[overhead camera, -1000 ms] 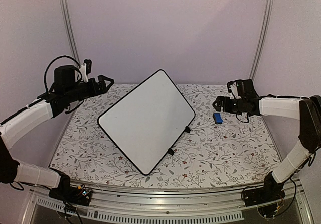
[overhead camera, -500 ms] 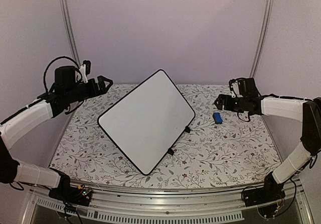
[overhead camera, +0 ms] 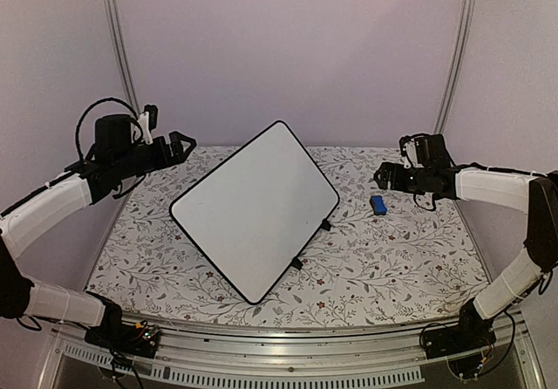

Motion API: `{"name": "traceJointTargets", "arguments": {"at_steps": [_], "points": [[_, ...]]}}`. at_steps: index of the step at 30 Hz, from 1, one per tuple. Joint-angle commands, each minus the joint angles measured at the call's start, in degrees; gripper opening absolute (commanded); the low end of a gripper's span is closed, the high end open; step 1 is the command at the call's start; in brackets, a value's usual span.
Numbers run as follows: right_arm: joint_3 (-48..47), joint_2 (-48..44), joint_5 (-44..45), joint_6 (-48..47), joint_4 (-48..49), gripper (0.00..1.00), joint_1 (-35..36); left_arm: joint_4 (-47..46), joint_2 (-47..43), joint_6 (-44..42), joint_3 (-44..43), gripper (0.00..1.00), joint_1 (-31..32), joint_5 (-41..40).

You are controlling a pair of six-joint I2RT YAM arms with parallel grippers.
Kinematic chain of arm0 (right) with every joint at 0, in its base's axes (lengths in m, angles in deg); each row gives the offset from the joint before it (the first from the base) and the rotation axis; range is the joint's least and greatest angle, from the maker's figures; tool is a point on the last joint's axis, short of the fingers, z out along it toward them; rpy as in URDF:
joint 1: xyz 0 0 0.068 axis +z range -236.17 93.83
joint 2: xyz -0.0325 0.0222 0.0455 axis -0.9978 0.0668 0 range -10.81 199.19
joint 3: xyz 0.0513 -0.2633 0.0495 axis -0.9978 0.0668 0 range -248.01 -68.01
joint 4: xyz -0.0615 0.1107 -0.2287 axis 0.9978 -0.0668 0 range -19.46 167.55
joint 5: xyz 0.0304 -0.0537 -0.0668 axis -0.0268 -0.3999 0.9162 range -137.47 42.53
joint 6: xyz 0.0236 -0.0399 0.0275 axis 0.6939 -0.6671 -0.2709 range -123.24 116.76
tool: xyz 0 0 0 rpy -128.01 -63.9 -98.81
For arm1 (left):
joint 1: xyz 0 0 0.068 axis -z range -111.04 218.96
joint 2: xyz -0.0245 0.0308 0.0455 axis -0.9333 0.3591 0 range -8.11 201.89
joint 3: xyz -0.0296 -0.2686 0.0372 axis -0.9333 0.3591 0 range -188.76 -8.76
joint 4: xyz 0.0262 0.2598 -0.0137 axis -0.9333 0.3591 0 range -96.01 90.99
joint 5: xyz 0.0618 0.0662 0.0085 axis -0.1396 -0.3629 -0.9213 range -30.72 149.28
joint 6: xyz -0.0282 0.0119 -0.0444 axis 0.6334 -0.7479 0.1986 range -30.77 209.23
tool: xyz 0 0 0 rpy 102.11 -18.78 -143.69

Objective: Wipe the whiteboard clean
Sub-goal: Reset both arms

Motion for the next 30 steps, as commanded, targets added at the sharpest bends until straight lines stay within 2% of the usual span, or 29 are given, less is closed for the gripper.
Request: {"name": "traceJointTargets", "arguments": {"at_steps": [1, 11, 18, 30], "points": [[-0.09, -1.35, -0.91, -0.27, 0.60, 0.99, -0.01, -0.36, -0.08, -0.80, -1.37, 1.00, -0.26, 0.58], [-1.42, -0.65, -2.45, -0.02, -0.39, 0.99, -0.12, -1.63, -1.55, -0.99, -0.73, 1.00, -0.39, 1.50], [-3.77, 1.11, -3.12, -0.68, -2.29, 0.99, -0.55, -0.09, 0.76, -1.25, -1.85, 1.00, -0.53, 2.14], [-1.99, 1.09, -3.40, 0.15, -2.56, 0.99, -0.55, -0.70, -0.07, -1.32, -1.42, 1.00, -0.17, 2.11]]}}
